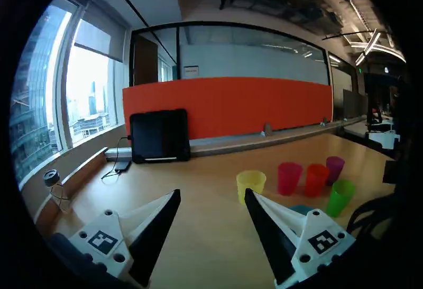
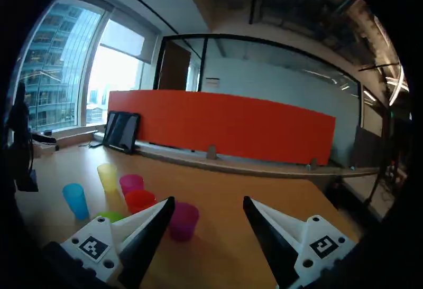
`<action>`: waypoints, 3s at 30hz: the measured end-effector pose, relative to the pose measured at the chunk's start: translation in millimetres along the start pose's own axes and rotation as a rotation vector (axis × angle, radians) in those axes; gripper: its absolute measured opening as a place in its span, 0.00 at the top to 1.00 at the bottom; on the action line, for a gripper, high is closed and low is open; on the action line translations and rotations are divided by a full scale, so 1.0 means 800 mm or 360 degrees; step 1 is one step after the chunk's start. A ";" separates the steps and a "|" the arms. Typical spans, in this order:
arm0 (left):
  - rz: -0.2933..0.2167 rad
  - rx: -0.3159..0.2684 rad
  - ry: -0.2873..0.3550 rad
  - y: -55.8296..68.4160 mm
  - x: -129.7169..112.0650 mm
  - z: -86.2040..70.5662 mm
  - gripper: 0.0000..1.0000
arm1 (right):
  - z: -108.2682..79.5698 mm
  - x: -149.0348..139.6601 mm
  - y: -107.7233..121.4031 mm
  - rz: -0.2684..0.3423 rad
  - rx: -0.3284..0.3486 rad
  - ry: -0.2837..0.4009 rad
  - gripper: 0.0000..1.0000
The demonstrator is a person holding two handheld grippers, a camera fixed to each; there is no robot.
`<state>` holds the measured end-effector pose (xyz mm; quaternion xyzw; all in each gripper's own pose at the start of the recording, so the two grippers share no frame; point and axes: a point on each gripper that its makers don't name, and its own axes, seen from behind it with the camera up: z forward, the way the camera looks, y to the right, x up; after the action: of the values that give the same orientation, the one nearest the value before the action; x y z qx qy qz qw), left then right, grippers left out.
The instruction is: Pour water
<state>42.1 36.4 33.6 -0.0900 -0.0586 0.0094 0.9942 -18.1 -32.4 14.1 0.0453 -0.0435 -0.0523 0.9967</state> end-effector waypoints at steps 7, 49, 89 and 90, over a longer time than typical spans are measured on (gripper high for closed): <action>-0.0015 0.0121 0.0164 -0.009 0.023 -0.016 0.10 | -0.010 0.022 0.011 0.0072 -0.0121 0.0158 0.00; -0.0104 0.0295 0.0363 -0.026 -0.013 -0.049 0.11 | -0.049 0.043 0.016 0.0226 -0.0260 0.0393 0.00; -0.0107 0.0228 0.0272 -0.026 -0.064 -0.048 0.10 | -0.063 0.036 0.010 0.0223 -0.0282 0.0398 0.00; -0.0107 0.0228 0.0272 -0.026 -0.064 -0.048 0.11 | -0.064 0.036 0.010 0.0223 -0.0280 0.0400 0.00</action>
<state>-3.7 7.8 -6.2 -0.0172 0.0242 -0.0274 0.9992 16.2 -23.3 -33.4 -0.0392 0.0832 0.0197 0.9956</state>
